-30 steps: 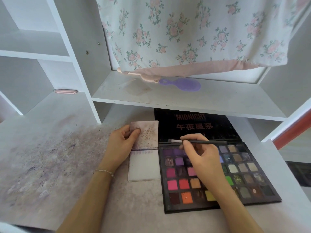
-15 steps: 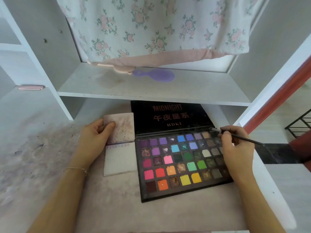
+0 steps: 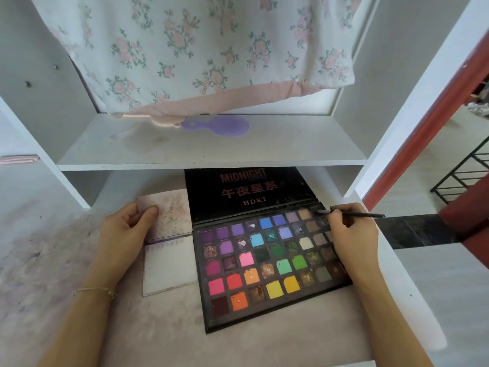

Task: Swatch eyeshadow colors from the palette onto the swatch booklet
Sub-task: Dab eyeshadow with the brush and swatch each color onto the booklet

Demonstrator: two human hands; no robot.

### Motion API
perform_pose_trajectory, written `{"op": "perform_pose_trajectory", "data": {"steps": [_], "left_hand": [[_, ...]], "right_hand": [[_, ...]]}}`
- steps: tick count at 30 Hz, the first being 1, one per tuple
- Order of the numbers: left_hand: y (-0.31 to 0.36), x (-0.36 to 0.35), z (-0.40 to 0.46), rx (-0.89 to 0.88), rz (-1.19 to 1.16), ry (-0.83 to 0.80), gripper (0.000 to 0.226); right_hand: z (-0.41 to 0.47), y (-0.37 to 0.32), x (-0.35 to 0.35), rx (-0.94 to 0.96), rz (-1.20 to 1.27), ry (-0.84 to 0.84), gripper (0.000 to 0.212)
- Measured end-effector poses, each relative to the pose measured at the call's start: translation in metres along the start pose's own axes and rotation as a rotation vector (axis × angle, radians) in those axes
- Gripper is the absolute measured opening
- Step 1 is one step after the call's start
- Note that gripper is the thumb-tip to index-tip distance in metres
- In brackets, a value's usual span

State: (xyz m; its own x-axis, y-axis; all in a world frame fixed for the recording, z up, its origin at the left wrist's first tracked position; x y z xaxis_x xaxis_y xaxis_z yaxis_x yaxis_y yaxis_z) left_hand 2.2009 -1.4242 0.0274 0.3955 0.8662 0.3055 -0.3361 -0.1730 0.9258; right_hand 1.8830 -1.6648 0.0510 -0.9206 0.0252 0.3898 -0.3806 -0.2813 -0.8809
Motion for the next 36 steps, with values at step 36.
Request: {"op": "perform_pose_trajectory", "data": {"steps": [36], "left_hand": [[0.003, -0.001, -0.001, 0.031, -0.027, -0.014, 0.012]], "right_hand": [[-0.098, -0.087, -0.141, 0.103, 0.317, -0.691, 0.020]]}}
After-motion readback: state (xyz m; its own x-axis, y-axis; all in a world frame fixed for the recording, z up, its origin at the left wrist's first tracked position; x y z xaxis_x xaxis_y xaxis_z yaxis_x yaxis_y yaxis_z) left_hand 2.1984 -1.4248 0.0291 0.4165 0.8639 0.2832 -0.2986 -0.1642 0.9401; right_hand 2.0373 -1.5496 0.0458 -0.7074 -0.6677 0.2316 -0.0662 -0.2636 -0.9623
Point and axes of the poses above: each hand's wrist, its own z-axis towards the middle knuckle, its own x-axis out of the back of the hand, y = z × x, the point moved 9 cm from there along z, towards the middle knuckle, and after that the axes turned 6 degrees about y, right-handed, at the moved point
